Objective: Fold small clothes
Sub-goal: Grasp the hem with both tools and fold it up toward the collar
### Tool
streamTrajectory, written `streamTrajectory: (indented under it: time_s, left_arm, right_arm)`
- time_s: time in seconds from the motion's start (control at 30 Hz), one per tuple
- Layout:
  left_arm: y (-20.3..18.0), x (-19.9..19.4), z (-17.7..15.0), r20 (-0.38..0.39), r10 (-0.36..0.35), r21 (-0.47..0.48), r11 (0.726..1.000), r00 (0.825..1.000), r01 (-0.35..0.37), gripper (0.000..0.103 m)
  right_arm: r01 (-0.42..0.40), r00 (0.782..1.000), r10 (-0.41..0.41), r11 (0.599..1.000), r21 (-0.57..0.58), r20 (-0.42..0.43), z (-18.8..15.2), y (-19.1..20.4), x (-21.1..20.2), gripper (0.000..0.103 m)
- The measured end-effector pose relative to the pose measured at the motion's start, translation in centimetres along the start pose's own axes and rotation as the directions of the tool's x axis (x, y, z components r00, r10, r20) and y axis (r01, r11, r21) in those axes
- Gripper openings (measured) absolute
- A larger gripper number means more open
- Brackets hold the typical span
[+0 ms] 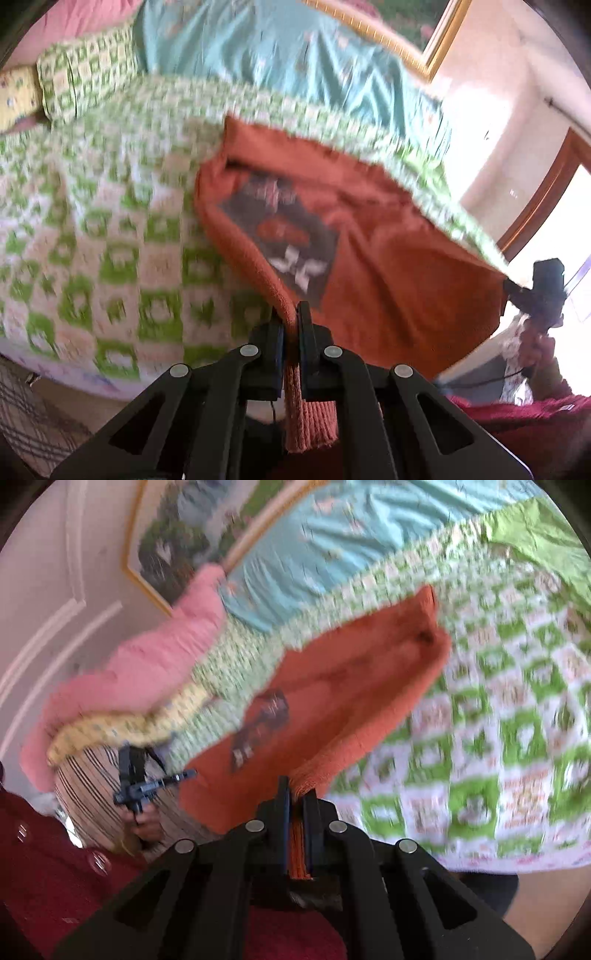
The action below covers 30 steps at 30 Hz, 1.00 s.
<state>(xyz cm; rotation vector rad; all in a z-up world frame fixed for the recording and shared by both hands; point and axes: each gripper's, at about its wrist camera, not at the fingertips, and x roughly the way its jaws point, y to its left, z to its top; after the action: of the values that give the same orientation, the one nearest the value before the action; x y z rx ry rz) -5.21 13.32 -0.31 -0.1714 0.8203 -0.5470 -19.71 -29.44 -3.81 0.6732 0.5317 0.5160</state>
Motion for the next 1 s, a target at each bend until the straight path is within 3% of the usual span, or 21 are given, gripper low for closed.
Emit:
streamTrajectory:
  time_s: [0.17, 0.5, 0.8, 0.9, 1.0]
  left_arm:
    - [0.8, -2.4, 2.6, 0.122, 0.021, -0.022, 1.000, 0.992, -0.019, 0.004]
    - [2.7, -0.4, 10.1, 0.239, 0.073, -0.052, 0.997, 0.968, -0.062, 0.004]
    - [4.6, 5.2, 19.0, 0.281, 0.159, -0.096, 0.986, 0.946, -0.137, 0.000]
    - [5.1, 7.9, 20.9, 0.232, 0.173, -0.099, 0.983, 0.957, -0.153, 0.000]
    - [5.0, 8.8, 20.8, 0.205, 0.121, -0.080, 0.991, 0.971, -0.106, 0.000]
  right_arm:
    - [-0.011, 0.994, 0.010, 1.000, 0.011, 0.108, 1.5, 0.5, -1.3, 0.007]
    - [0.016, 0.961, -0.025, 0.999, 0.038, 0.275, 8.2, -1.4, -0.4, 0.007]
    - [0.130, 0.954, -0.141, 0.990, 0.056, 0.263, 17.1, -4.1, 5.7, 0.007]
    - [0.138, 0.961, -0.151, 0.988, 0.068, 0.232, 19.2, -5.2, 8.1, 0.007]
    - [0.154, 0.967, -0.165, 0.986, 0.071, 0.192, 20.0, -5.8, 10.2, 0.007]
